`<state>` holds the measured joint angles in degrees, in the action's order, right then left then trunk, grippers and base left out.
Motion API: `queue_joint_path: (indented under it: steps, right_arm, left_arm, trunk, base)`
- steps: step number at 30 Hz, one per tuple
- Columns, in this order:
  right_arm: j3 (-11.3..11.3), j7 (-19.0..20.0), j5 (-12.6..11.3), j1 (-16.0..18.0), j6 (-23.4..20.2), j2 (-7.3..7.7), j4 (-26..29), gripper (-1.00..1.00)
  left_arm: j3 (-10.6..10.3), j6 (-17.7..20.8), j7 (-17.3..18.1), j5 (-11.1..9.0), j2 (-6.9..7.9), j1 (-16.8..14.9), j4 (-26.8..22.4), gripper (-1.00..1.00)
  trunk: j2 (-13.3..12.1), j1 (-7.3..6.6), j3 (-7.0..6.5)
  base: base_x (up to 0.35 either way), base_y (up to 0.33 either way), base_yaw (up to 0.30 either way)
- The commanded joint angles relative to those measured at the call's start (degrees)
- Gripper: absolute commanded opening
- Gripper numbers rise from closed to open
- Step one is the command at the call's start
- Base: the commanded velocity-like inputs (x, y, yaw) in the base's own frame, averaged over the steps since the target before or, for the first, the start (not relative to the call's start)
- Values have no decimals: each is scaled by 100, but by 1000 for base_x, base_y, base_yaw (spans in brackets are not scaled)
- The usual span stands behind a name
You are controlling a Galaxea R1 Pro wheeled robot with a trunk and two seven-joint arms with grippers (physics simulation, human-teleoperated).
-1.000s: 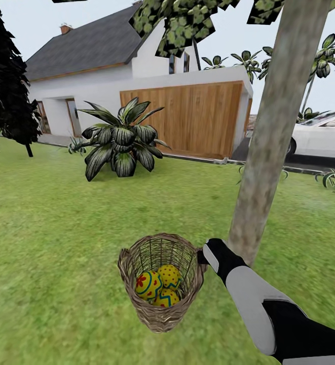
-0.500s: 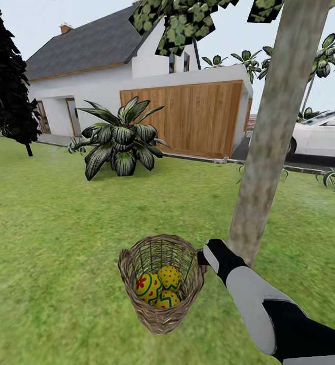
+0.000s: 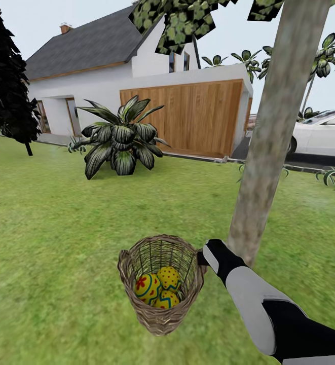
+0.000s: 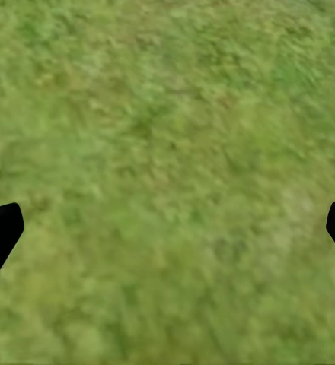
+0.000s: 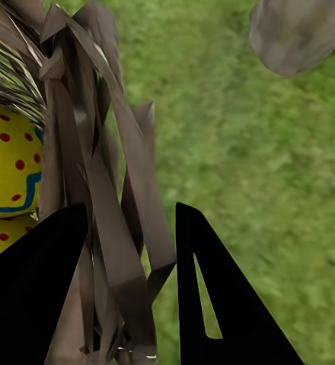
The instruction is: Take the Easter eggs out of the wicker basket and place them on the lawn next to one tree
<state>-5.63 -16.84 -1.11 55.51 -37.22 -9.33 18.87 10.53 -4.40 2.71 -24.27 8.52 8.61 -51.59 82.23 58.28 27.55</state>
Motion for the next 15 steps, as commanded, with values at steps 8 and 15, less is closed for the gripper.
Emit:
queue_joint_path:
  steps: [8, 15]
  right_arm:
    - [-53, -21, -49, 0, -5, -9, 11, -100]
    - [-53, -21, -52, 3, -5, -16, 11, -100]
  left_arm:
    - [7, -92, 742, -1136, 1, 477, -730, 100]
    - [2, -97, 740, -1142, 1, 483, -713, 100]
  trunk:
    - [326, 176, 149]
    - [606, 330, 275]
  base:
    - [0, 0, 0]
    - [0, 0, 0]
